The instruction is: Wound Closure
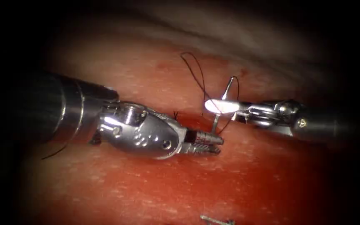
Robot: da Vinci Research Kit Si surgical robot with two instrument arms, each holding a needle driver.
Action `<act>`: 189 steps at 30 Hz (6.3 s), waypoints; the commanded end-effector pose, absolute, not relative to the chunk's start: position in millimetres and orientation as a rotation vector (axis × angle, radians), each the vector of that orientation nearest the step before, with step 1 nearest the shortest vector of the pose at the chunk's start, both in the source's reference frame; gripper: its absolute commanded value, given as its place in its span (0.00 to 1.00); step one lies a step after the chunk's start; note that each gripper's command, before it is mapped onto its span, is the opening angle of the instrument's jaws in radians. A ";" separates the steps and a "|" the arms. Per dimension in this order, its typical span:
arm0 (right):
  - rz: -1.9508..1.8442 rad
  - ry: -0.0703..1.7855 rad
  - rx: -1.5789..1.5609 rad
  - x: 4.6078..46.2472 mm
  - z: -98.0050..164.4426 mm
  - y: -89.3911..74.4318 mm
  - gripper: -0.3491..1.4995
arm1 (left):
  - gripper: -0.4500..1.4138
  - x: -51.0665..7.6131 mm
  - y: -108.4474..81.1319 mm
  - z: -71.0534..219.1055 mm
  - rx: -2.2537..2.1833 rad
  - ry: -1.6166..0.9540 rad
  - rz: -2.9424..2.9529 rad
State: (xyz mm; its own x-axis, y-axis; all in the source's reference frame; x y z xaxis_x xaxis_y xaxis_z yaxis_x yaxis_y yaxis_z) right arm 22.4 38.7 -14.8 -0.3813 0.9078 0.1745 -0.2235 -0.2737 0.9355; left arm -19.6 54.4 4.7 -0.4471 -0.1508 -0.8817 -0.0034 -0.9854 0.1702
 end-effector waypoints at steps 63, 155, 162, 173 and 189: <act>0.842 1.368 -0.049 24.9 -13.4 41.6 0.00 | 0.05 -19.8 56.1 22.1 0.732 1.071 -3.134; 0.902 1.302 0.333 26.1 -8.5 39.2 0.00 | 0.05 -18.9 50.0 16.2 0.611 1.099 -3.081; 1.035 1.280 0.546 26.7 -7.1 38.2 0.00 | 0.05 -18.8 50.0 16.2 0.612 1.099 -3.081; 1.215 1.242 0.699 26.8 -7.6 38.1 0.00 | 0.05 -18.7 50.1 15.9 0.613 1.102 -3.079; 1.488 1.171 0.820 26.4 -8.4 38.5 0.00 | 0.05 -18.9 49.9 15.8 0.613 1.102 -3.081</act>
State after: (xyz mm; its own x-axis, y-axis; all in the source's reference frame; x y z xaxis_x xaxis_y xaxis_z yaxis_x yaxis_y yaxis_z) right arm 25.5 38.3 -8.8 -0.2458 0.9672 -0.0642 -0.3038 -0.0140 0.9526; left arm -18.4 50.5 15.2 -0.9153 0.2931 -0.2763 -0.0524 -0.7667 -0.6398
